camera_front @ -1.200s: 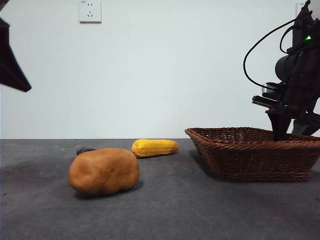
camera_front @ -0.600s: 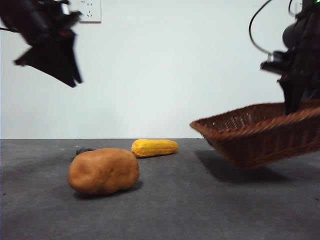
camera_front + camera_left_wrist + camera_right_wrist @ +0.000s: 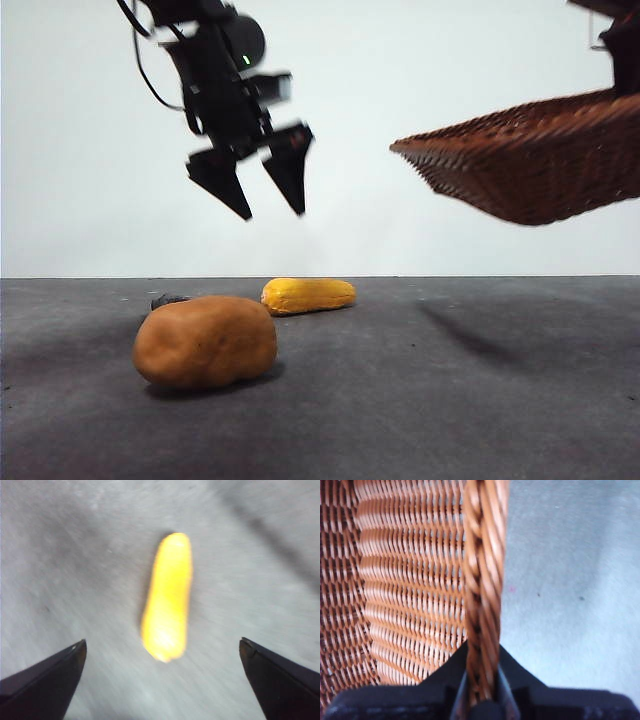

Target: Help me put the vegetables on the table into the basket

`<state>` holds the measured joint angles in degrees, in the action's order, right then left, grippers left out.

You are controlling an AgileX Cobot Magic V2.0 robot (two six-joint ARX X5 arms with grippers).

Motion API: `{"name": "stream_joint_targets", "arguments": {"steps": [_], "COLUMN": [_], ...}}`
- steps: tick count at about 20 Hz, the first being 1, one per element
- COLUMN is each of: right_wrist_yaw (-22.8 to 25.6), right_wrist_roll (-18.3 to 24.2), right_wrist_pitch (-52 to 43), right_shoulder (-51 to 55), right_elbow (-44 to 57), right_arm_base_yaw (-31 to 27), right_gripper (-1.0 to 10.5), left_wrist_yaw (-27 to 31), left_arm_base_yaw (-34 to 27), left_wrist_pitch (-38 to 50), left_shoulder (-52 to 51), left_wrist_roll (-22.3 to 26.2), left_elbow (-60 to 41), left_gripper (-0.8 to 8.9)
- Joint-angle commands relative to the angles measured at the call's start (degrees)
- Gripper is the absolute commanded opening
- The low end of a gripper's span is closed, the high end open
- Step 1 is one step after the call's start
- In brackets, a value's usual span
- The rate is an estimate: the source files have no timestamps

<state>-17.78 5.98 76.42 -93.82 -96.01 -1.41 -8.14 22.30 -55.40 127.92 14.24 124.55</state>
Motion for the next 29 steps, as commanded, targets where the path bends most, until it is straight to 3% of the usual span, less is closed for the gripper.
{"name": "stream_joint_targets", "arguments": {"steps": [1, 6, 17, 25, 27, 29], "right_wrist_yaw": [-0.61, 5.68, 5.77, 5.18, 5.20, 5.46], "right_wrist_roll": [0.35, 0.26, 0.22, 0.09, 0.07, -0.35], "right_wrist_pitch": [0.90, 2.19, 2.29, 2.36, 2.36, 2.32], "right_shoulder": [2.27, 6.14, 7.43, 7.48, 7.48, 7.48], "right_elbow": [0.04, 0.17, 0.20, 0.20, 0.20, 0.24], "right_arm_base_yaw": [-0.24, -0.55, -0.55, -0.55, -0.55, -0.55], "right_gripper": [-0.1, -0.1, -0.1, -0.1, -0.1, -0.1], "left_wrist_yaw": [0.63, -1.22, -0.79, -0.79, -0.79, -0.87], "left_arm_base_yaw": [0.04, 0.52, 2.71, 2.27, 2.27, 2.27], "left_wrist_pitch": [1.95, 5.05, 7.28, 6.29, 6.14, 5.64], "left_shoulder": [4.55, 10.56, 12.13, 12.76, 12.76, 11.87], "left_wrist_roll": [3.10, 4.31, 5.22, 3.91, 2.86, -1.49], "left_elbow": [0.37, 0.37, 0.37, 0.37, 0.37, 0.44], "left_gripper": [5.44, 5.44, 5.15, -0.10, -0.09, -0.09]}}
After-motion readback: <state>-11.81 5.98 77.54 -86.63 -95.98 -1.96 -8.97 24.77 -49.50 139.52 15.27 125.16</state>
